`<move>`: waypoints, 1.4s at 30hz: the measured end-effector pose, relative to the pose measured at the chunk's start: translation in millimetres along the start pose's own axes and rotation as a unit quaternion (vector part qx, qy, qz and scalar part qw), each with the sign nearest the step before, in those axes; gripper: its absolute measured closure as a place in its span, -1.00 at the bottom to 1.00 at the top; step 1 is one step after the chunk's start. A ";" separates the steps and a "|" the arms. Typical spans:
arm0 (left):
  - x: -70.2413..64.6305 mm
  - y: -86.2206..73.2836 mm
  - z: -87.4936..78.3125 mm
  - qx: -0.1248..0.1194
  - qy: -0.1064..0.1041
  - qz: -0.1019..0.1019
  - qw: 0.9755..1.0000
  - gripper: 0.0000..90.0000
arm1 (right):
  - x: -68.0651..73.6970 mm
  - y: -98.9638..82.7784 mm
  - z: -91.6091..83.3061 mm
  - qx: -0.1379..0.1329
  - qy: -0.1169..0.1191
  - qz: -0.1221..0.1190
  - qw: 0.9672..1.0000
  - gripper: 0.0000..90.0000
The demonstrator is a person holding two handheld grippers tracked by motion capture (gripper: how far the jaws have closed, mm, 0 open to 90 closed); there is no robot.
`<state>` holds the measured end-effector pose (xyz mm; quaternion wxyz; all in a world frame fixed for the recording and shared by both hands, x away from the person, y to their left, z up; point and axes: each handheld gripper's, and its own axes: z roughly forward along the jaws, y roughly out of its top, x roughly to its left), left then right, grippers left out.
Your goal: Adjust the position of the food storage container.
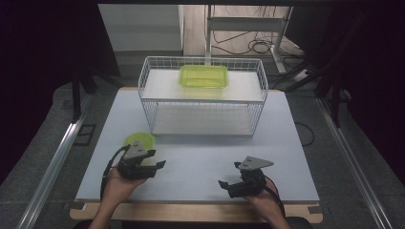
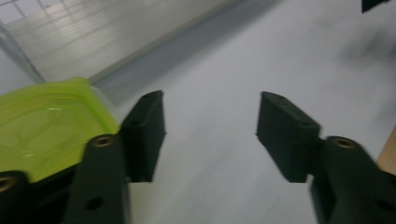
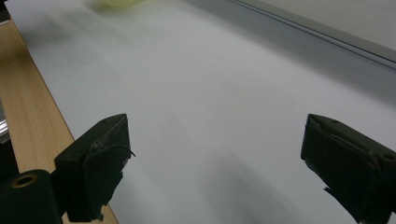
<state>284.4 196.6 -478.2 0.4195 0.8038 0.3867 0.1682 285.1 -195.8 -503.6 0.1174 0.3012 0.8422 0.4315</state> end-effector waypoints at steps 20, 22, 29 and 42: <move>77.5 -4.1 -18.1 -0.003 0.078 -0.076 0.994 1.00 | -1.2 -2.0 1.1 0.015 -0.003 -0.010 1.000 -0.79; 86.0 -9.2 -20.4 -0.008 0.091 -0.091 0.992 1.00 | -1.0 -2.2 1.7 0.017 -0.004 -0.011 1.000 -0.78; 110.0 -23.3 -19.2 -0.008 0.128 -0.125 0.984 1.00 | -0.8 -2.9 3.2 0.022 -0.002 -0.015 1.000 -0.77; 111.5 -35.2 0.4 0.028 0.141 -0.128 0.981 1.00 | -0.6 -3.8 4.3 0.032 0.000 -0.022 0.999 -0.75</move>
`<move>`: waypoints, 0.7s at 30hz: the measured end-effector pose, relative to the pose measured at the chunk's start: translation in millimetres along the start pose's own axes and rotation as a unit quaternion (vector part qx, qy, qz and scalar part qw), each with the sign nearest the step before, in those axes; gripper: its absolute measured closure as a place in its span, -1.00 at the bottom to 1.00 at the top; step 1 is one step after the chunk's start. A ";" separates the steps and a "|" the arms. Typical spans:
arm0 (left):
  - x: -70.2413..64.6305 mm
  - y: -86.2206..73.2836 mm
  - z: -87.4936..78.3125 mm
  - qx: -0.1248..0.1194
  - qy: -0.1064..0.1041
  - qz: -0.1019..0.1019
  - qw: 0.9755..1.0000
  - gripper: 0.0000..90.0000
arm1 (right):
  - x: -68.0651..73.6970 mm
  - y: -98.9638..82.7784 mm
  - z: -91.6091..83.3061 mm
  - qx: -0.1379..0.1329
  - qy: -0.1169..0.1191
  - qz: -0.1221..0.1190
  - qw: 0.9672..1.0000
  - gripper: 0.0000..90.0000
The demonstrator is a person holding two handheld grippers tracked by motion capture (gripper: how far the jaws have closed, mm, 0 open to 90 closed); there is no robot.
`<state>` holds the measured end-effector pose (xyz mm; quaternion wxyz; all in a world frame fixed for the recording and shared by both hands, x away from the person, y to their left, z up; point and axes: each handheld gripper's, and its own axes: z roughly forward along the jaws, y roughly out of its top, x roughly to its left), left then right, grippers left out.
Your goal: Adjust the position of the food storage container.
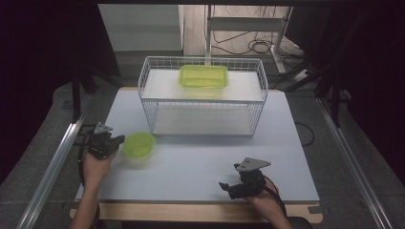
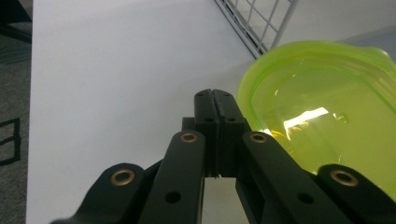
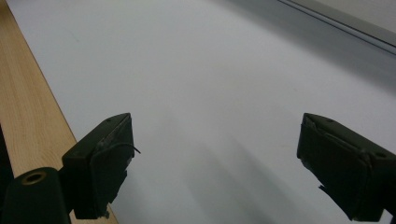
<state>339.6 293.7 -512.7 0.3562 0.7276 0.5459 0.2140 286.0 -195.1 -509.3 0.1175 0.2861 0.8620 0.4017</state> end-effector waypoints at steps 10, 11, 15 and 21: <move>-12.1 0.6 3.4 0.002 -0.017 -0.003 1.000 1.00 | 0.5 -0.4 1.3 0.004 0.004 -0.004 1.000 -0.73; -13.0 0.8 3.6 0.002 -0.020 -0.004 1.000 1.00 | 0.7 -0.4 1.4 0.005 0.004 -0.005 1.000 -0.73; -16.7 0.7 4.4 0.002 -0.034 -0.006 0.999 1.00 | 0.7 -0.5 1.6 0.007 0.005 -0.005 1.000 -0.73; -14.2 -2.6 4.0 0.007 -0.038 -0.010 0.999 0.99 | 0.4 -0.7 1.1 0.008 0.005 -0.008 1.000 -0.73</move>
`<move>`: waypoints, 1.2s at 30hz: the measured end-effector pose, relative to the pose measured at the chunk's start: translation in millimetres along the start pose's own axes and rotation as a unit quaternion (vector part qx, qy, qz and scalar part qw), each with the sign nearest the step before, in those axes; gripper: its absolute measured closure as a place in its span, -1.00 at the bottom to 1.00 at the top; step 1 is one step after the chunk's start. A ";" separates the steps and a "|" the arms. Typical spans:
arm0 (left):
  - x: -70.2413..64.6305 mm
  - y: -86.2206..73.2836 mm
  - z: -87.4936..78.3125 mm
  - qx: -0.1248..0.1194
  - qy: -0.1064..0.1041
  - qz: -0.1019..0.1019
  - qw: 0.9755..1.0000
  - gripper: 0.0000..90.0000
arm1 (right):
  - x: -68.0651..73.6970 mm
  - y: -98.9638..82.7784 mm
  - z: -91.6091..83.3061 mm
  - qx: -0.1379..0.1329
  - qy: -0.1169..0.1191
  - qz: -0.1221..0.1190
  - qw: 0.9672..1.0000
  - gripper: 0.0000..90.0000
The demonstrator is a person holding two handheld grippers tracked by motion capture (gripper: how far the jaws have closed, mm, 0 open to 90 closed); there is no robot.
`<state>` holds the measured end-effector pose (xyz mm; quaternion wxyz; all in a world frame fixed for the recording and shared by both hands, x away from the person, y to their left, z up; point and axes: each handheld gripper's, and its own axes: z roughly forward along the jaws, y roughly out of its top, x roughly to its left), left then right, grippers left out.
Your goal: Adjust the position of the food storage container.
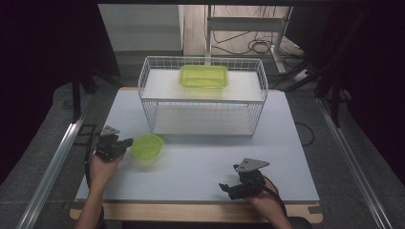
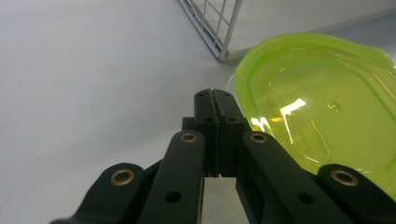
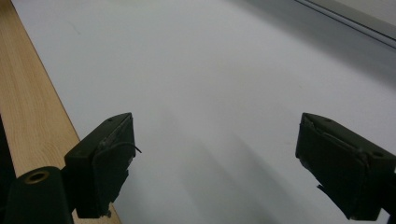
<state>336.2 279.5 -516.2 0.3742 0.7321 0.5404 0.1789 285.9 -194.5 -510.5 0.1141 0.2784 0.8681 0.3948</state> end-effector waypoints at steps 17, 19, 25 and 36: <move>-14.7 -7.6 26.4 0.033 -0.098 0.020 0.994 1.00 | -0.4 -0.6 1.8 0.006 0.001 -0.004 1.000 -0.72; -20.7 -7.6 30.3 0.041 -0.101 0.031 0.994 0.99 | -0.4 -0.7 2.0 0.007 0.001 -0.004 1.000 -0.72; -37.8 -4.1 41.8 0.045 -0.122 0.051 0.990 0.99 | -0.1 -1.0 3.2 0.009 0.002 -0.007 1.000 -0.72; -66.2 1.1 55.0 0.049 -0.141 0.078 0.986 0.99 | -0.2 -1.0 4.2 0.012 0.001 -0.006 1.000 -0.72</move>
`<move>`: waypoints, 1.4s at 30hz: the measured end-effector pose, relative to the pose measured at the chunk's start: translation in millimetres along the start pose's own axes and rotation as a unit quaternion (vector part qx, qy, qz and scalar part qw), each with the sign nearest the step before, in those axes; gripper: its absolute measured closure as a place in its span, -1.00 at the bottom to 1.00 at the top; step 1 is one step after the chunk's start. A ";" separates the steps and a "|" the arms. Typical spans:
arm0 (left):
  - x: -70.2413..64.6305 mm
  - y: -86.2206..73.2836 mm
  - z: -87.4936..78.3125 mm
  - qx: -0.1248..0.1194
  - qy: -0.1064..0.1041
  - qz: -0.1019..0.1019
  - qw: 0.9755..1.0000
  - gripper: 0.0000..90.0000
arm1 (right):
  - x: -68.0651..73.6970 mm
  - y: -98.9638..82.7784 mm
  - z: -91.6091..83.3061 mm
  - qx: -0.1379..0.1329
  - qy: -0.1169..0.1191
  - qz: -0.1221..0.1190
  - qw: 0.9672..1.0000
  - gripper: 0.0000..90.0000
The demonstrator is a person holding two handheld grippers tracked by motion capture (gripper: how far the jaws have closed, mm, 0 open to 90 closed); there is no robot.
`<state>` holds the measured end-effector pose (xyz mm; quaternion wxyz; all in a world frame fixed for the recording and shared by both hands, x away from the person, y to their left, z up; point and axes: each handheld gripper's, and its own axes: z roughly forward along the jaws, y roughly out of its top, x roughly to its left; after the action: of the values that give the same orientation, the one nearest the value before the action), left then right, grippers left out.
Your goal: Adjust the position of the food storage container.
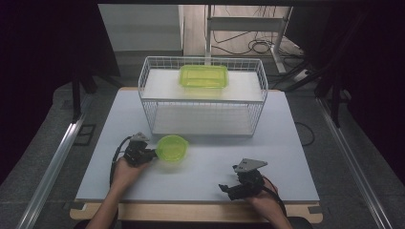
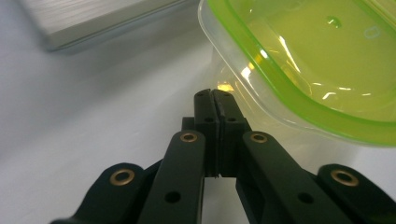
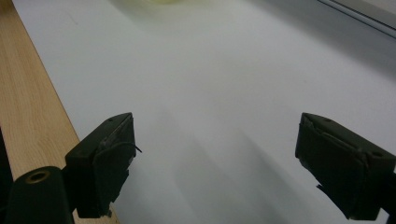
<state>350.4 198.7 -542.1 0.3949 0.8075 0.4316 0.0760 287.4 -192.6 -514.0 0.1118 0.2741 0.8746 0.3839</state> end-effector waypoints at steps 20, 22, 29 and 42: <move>-45.9 13.8 28.0 0.019 -0.023 0.054 0.998 0.97 | 0.8 0.4 1.1 0.002 0.004 -0.001 1.000 -0.72; -50.3 14.8 30.1 0.019 -0.028 0.058 0.998 0.97 | 0.8 0.3 1.2 0.002 0.005 -0.001 1.000 -0.72; -63.3 16.6 35.7 0.019 -0.041 0.065 0.997 0.96 | 0.7 0.2 1.5 0.004 0.006 -0.001 1.000 -0.72; -69.2 17.4 14.4 0.005 -0.018 0.102 0.995 0.55 | -2.0 -0.4 -1.7 0.000 0.000 0.002 1.000 -0.72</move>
<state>325.5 132.5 -524.5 0.3884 0.8507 0.3400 0.0992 288.2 -194.9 -513.2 0.1107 0.2758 0.8740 0.3844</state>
